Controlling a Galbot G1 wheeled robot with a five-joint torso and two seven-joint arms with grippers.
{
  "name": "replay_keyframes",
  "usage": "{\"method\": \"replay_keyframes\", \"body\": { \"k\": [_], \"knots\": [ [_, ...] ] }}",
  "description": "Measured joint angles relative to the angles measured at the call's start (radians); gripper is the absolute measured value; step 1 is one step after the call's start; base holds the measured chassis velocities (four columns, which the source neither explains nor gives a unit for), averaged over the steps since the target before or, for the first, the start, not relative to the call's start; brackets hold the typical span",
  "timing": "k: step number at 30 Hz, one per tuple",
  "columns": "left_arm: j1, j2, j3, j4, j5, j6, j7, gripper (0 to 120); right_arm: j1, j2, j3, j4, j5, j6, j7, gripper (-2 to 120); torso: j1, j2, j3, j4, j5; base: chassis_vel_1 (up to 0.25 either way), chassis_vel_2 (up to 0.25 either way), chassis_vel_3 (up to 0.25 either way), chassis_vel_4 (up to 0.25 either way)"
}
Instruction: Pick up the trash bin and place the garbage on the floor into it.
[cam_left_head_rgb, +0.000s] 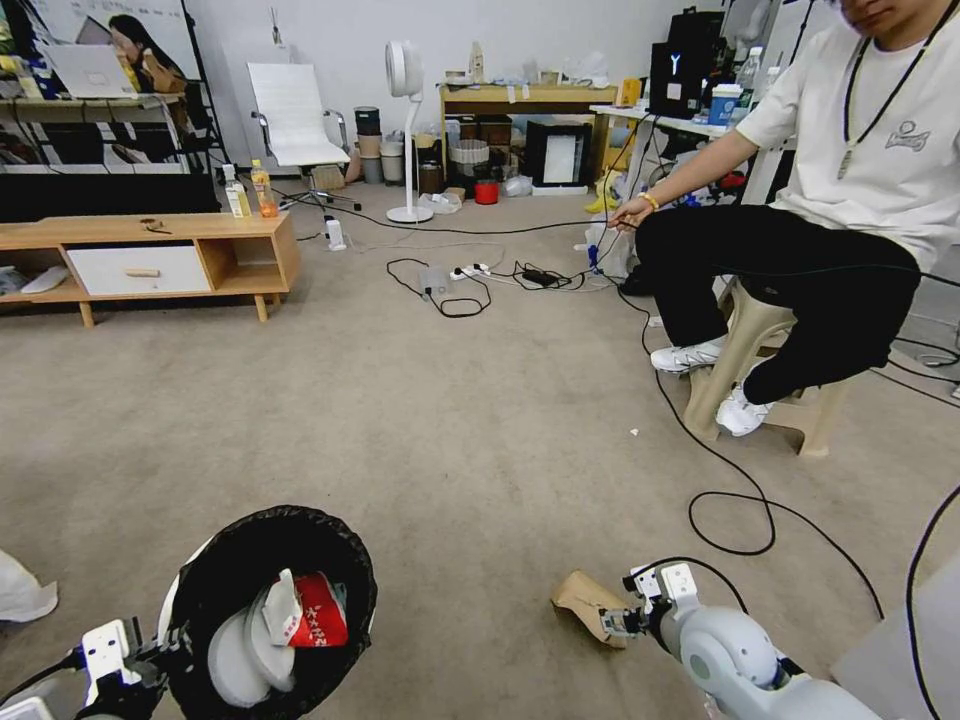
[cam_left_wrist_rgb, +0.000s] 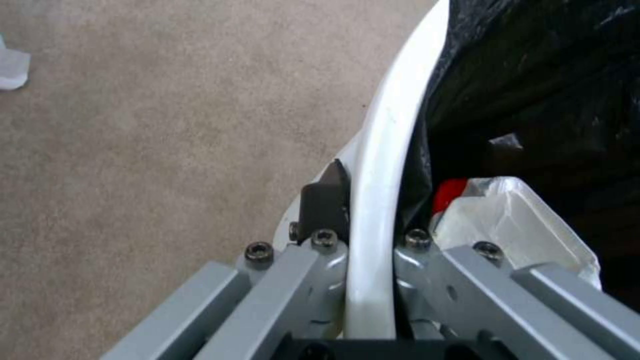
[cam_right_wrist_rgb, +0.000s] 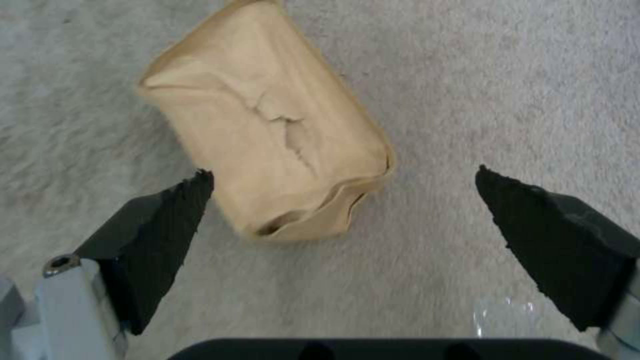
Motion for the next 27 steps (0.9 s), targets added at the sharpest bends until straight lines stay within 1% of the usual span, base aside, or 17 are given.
{"method": "replay_keyframes", "body": {
  "k": [1,5,7,14,27],
  "knots": [
    [-0.002,0.0,0.001,0.004,0.002,0.0,0.0,1,0.016,0.014,-0.012,-0.042,-0.02,0.019,-0.015,99,0.0,0.0,0.0,0.0,0.0,0.0,0.0,0.0,0.0],
    [-0.004,-0.002,0.002,0.007,0.004,0.0,0.001,1,0.038,0.029,-0.029,-0.085,-0.038,0.035,-0.032,98,0.0,0.0,0.0,0.0001,-0.0001,0.0,0.0,0.0,0.0],
    [-0.007,-0.005,0.004,0.013,0.007,-0.001,0.002,1,0.059,0.045,-0.058,-0.119,-0.063,0.052,-0.047,97,0.0,0.0,0.0,0.0001,-0.0001,0.0,0.0,0.0,0.0],
    [-0.011,-0.006,0.003,0.024,0.009,-0.005,0.003,1,0.086,0.066,-0.11,-0.147,-0.094,0.074,-0.055,96,0.0,0.0,0.0,0.0,-0.0001,0.0,0.0,0.0,0.0],
    [-0.019,-0.006,0.004,0.037,0.011,-0.009,0.004,1,0.102,0.067,-0.151,-0.159,-0.124,0.091,-0.058,95,0.0,0.0,0.0,0.0,-0.0001,0.0,0.0,0.0,0.0]
  ]
}}
